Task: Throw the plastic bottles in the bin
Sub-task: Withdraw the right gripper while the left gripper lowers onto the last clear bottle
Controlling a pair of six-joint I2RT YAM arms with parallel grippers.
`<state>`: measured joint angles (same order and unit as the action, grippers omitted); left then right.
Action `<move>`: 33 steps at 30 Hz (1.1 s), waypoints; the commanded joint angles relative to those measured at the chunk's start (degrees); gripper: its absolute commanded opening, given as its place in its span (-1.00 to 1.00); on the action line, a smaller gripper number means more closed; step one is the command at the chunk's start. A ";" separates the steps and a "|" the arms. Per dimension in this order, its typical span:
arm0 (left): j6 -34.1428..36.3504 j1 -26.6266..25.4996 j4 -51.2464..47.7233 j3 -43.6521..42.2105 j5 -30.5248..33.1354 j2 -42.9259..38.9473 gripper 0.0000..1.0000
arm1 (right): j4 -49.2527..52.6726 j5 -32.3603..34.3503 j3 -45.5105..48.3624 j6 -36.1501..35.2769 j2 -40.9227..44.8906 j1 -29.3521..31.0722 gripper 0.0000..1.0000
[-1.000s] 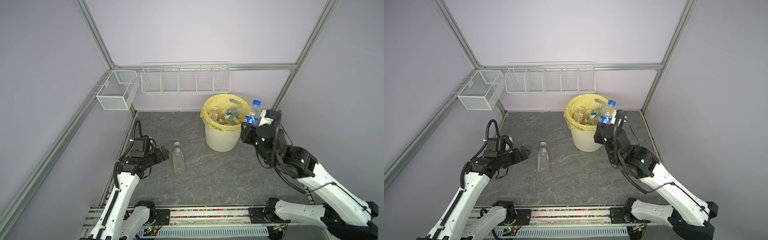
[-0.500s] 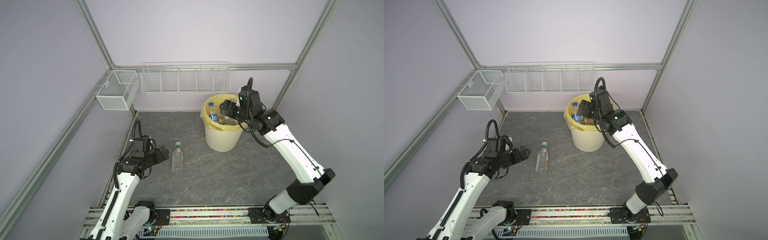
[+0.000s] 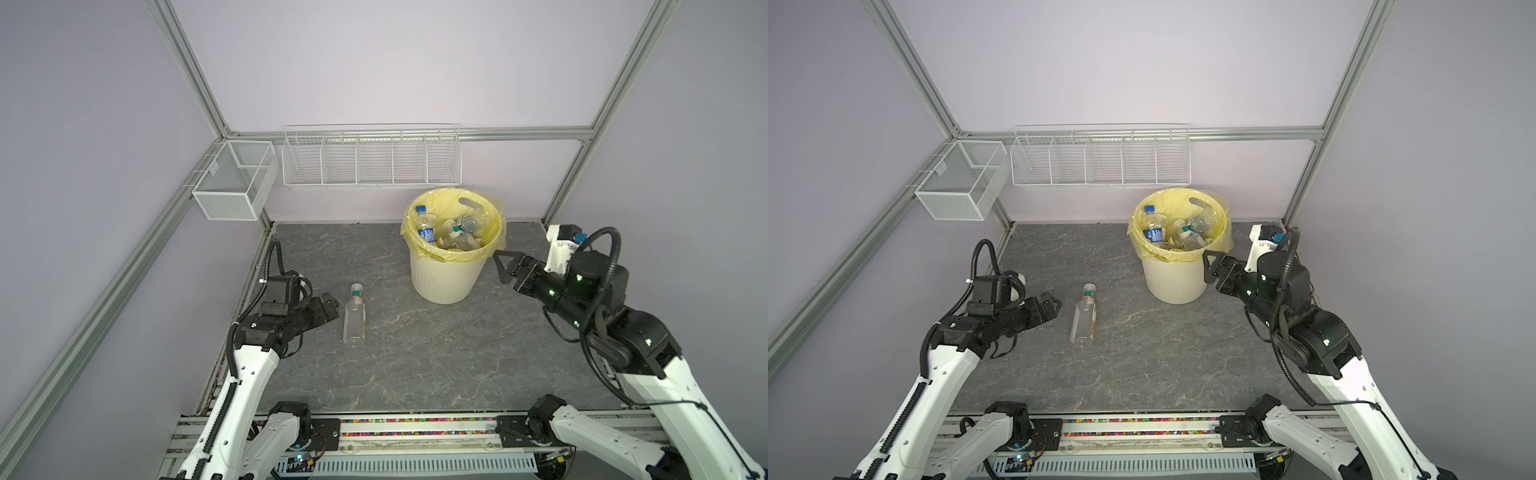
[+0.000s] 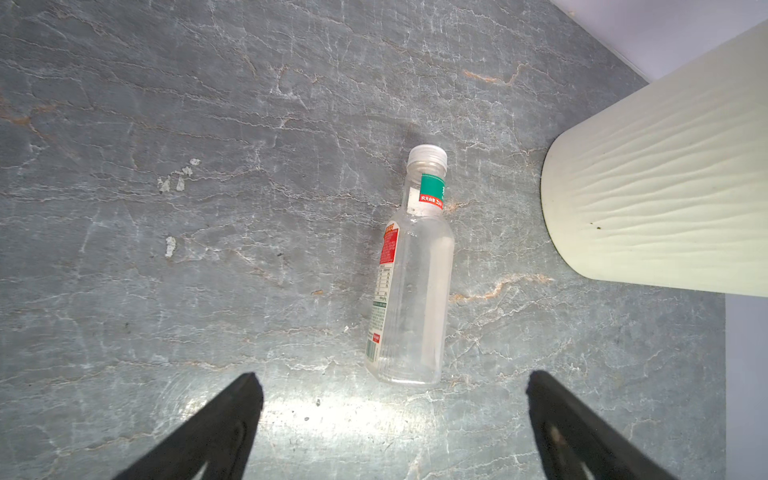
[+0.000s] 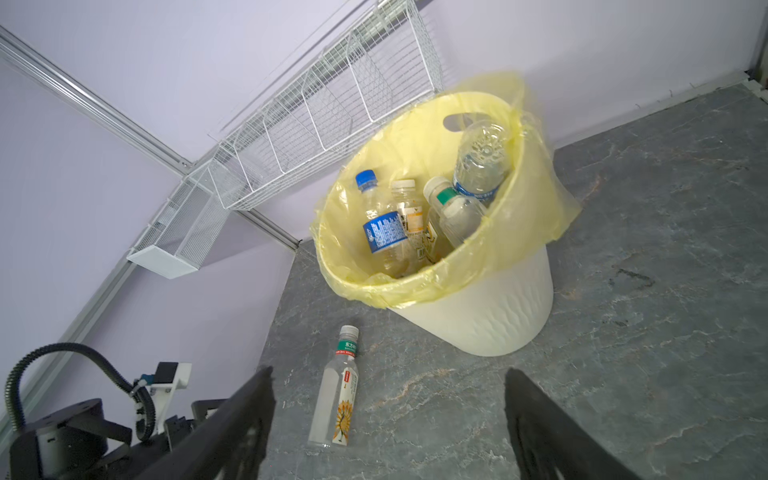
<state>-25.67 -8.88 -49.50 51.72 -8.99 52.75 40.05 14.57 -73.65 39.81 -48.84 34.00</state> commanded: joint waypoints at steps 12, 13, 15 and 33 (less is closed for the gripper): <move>1.33 0.18 1.76 -1.71 -6.29 1.48 0.99 | 7.69 0.37 18.65 0.77 20.59 0.06 0.75; 1.17 0.11 1.87 -1.63 -6.38 1.65 0.99 | 8.78 0.50 19.14 0.79 21.56 0.09 0.76; 0.41 -0.16 2.03 -1.62 -7.02 1.74 0.99 | 10.48 0.73 20.17 1.06 23.54 0.04 0.76; -5.98 -9.01 11.10 -7.58 2.76 7.29 0.99 | 20.27 3.54 26.88 4.20 36.31 0.03 0.75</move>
<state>-31.05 -17.45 -40.56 45.15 -8.88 59.24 58.48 16.99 -47.42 43.27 -13.08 34.00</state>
